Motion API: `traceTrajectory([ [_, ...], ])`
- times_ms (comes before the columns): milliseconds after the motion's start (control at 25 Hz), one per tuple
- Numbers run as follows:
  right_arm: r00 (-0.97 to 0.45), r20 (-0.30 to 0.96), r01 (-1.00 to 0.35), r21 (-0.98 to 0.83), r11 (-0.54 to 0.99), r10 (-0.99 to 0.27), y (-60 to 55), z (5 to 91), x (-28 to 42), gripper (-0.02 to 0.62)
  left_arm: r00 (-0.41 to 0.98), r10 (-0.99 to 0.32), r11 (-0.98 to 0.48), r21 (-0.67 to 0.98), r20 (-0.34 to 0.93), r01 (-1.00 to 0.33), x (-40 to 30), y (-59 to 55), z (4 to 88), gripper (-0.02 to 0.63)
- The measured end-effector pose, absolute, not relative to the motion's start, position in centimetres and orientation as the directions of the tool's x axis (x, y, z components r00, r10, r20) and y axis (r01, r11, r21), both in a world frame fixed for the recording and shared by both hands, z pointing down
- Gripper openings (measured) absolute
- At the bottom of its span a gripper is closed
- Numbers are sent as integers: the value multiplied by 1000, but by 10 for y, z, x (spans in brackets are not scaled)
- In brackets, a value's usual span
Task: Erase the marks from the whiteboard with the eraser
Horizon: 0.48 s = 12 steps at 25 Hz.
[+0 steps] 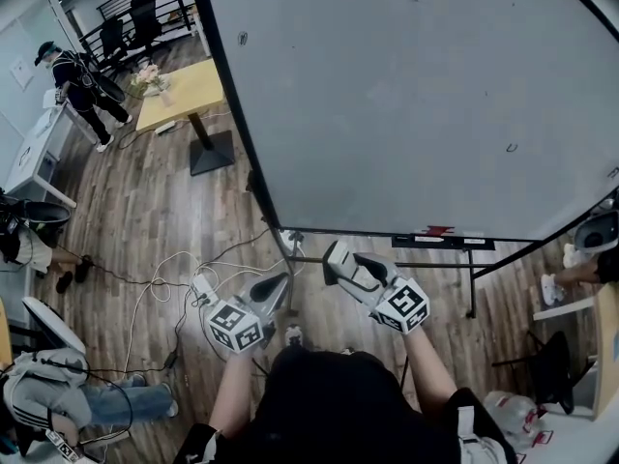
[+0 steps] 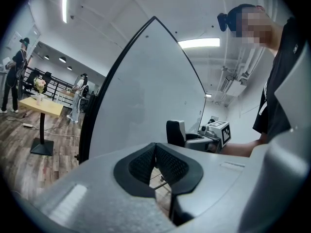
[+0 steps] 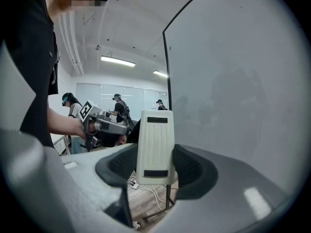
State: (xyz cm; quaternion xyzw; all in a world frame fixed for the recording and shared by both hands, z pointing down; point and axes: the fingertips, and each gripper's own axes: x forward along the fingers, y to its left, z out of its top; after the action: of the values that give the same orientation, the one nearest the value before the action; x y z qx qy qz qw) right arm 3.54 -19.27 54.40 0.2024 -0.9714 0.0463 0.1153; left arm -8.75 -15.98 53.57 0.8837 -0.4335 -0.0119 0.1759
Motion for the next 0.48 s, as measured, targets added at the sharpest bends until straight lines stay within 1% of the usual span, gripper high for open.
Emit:
traceTrajectory([
  [480, -911, 247, -358, -68, 931, -332, -165, 552, 61, 239, 589, -796, -523, 330, 143, -786, -59, -127, 543, 11],
])
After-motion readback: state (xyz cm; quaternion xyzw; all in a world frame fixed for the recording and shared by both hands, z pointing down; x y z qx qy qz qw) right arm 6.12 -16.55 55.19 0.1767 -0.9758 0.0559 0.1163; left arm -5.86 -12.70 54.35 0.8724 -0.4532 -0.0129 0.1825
